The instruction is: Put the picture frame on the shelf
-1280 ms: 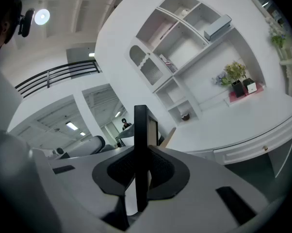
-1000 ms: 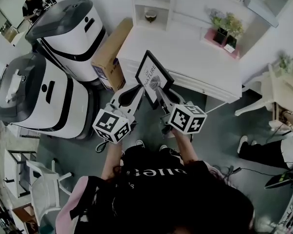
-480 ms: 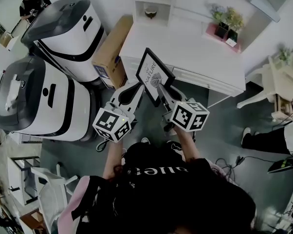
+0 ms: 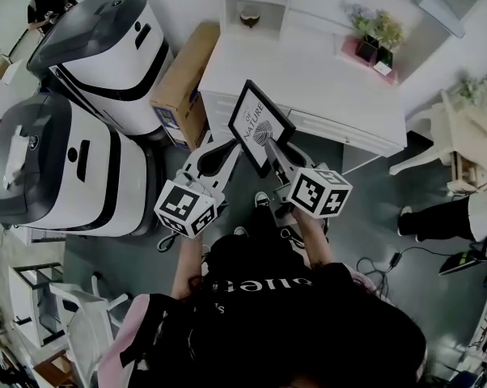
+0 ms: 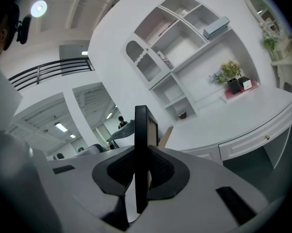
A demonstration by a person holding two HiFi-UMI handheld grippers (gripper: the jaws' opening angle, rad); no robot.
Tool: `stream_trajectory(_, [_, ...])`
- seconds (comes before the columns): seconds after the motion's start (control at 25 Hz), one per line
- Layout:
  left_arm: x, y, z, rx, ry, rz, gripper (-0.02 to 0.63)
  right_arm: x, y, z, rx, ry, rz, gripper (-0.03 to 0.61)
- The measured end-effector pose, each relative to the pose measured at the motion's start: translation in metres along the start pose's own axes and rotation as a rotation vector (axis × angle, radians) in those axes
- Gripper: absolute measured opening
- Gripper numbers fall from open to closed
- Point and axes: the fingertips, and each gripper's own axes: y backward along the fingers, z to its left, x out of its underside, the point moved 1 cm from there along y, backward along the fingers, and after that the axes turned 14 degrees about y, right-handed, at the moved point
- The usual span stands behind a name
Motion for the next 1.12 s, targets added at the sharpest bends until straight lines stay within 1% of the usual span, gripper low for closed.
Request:
stream_trajectory(0.08, [0.000, -0.002, 0.004, 0.003, 0.004, 0.001, 0.021, -0.001, -0.004, -0.003, 0.006, 0.003, 0.005, 0.083])
stream_trajectory(0.36, [-0.002, -0.017, 0.035, -0.032, 0.035, 0.001, 0.021, -0.009, -0.035, -0.017, -0.006, -0.007, 0.016, 0.083])
stream_trajectory(0.6, [-0.007, -0.045, 0.081, -0.071, 0.028, 0.016, 0.021, -0.024, -0.089, -0.044, -0.029, -0.033, 0.010, 0.083])
stream_trajectory(0.72, [-0.014, -0.068, 0.113, -0.092, 0.031, 0.019, 0.021, -0.036, -0.122, -0.063, -0.041, -0.042, 0.013, 0.083])
stream_trajectory(0.84, [-0.023, -0.103, 0.142, -0.106, 0.044, 0.017, 0.021, -0.052, -0.153, -0.085, -0.050, -0.043, 0.026, 0.083])
stream_trajectory(0.96, [-0.033, -0.142, 0.165, -0.104, 0.047, 0.019, 0.021, -0.073, -0.182, -0.111, -0.061, -0.043, 0.034, 0.083])
stream_trajectory(1.12, [-0.045, -0.187, 0.189, -0.102, 0.032, 0.035, 0.021, -0.100, -0.215, -0.142, -0.069, -0.056, 0.022, 0.083])
